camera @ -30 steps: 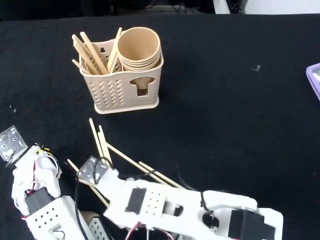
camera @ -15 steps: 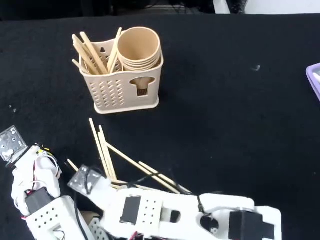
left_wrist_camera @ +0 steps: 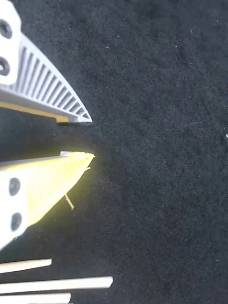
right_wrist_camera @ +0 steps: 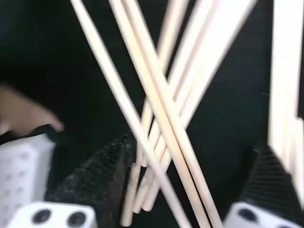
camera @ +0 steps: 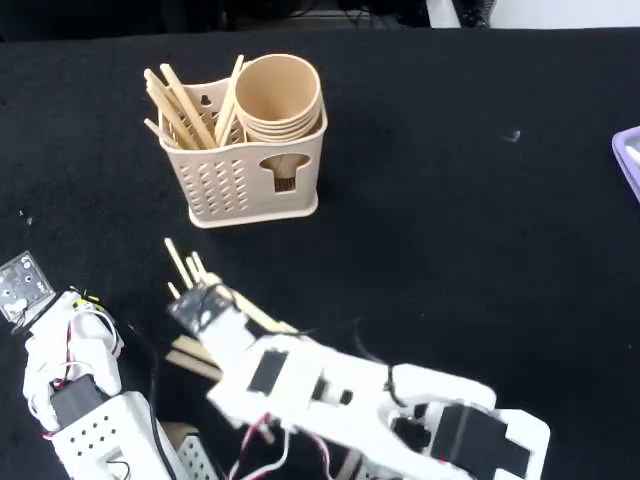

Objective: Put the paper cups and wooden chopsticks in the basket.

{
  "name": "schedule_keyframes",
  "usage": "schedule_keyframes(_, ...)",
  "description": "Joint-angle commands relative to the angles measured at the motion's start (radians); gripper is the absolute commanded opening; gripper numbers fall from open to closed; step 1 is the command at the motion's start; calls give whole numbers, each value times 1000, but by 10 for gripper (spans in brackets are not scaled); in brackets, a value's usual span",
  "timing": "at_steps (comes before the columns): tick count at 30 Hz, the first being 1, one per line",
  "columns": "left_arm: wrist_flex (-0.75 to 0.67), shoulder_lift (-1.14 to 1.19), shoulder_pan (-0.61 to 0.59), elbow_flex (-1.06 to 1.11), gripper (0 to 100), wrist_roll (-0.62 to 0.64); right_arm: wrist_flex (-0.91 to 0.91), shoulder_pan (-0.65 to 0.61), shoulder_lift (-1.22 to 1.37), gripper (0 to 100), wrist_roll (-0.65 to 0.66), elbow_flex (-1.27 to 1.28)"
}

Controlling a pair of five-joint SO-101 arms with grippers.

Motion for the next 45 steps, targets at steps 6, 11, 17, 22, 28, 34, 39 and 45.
schedule_keyframes(6,-20,-11,-10,-44,109,12,101,58,-1,21,373,-85)
schedule_keyframes(11,-21,-11,-10,-44,109,12,132,83,-1,11,400,-71)
schedule_keyframes(17,-21,-11,-10,-44,109,11,130,137,-2,11,405,-73)
schedule_keyframes(22,-20,-11,-10,-44,109,11,126,140,-24,11,440,-97)
schedule_keyframes(28,-20,-11,-12,-44,109,11,137,201,-180,11,443,-99)
schedule_keyframes(34,-21,-11,-12,-42,109,11,239,292,-447,11,450,-99)
schedule_keyframes(39,-21,-11,-12,-42,109,11,310,307,-628,11,451,-84)
schedule_keyframes(45,-23,-11,-12,-41,109,11,157,173,-598,25,451,102)
